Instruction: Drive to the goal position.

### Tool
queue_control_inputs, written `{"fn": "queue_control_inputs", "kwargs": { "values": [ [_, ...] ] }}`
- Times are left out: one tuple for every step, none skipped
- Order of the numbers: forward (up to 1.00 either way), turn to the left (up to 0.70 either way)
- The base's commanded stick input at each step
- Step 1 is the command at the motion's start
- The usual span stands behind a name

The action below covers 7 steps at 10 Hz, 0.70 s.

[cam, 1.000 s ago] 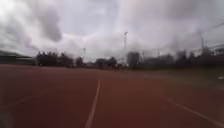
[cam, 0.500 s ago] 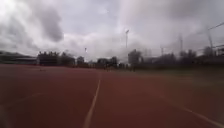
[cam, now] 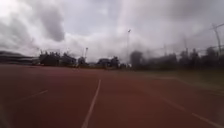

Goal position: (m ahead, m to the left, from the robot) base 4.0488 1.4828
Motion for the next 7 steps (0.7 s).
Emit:
{"fn": "queue_control_inputs", "kwargs": {
  "values": [
    [0.85,-0.34],
    [0.85,-0.34],
    [0.85,-0.04],
    [0.85,-0.01],
    [0.85,0.00],
    [0.85,0.00],
    [0.85,0.00]
  ]
}}
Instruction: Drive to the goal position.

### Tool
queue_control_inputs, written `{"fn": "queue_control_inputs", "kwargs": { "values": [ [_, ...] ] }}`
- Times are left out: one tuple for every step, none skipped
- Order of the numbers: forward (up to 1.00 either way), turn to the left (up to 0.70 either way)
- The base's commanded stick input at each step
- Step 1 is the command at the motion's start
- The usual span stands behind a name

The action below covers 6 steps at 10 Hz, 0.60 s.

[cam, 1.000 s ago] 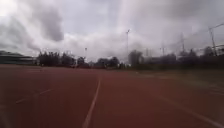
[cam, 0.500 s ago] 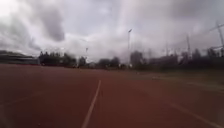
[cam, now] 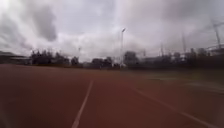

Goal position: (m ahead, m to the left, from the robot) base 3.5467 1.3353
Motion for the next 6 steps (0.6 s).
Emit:
{"fn": "queue_control_inputs", "kwargs": {
  "values": [
    [0.85,0.00],
    [0.85,0.00],
    [0.85,0.00],
    [0.85,0.00],
    [0.85,0.00],
    [0.85,0.00]
  ]
}}
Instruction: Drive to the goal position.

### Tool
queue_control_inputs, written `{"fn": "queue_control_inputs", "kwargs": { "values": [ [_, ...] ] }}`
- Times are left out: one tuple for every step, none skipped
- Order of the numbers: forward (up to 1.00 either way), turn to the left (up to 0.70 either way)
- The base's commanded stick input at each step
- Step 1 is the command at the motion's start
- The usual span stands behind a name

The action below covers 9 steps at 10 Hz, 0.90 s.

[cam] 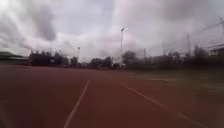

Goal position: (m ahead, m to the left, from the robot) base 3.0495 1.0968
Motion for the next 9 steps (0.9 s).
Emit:
{"fn": "queue_control_inputs", "kwargs": {
  "values": [
    [0.85,0.00],
    [0.85,0.00],
    [0.85,0.00],
    [0.85,0.00],
    [0.85,0.00],
    [0.85,0.00],
    [0.85,0.00],
    [0.85,0.00],
    [0.85,0.00]
  ]
}}
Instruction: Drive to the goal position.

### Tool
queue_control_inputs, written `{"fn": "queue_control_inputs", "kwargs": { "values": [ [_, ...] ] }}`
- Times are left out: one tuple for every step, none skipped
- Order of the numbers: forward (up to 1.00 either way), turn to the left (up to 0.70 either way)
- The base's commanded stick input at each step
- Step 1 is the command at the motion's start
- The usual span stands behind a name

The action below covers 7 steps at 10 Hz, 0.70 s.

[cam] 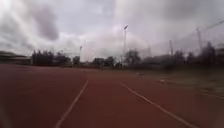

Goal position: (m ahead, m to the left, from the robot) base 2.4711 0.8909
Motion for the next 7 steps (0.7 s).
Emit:
{"fn": "queue_control_inputs", "kwargs": {
  "values": [
    [0.85,0.00],
    [0.85,0.00],
    [0.85,0.00],
    [0.85,0.00],
    [0.85,0.00],
    [0.85,0.00],
    [0.85,0.00]
  ]
}}
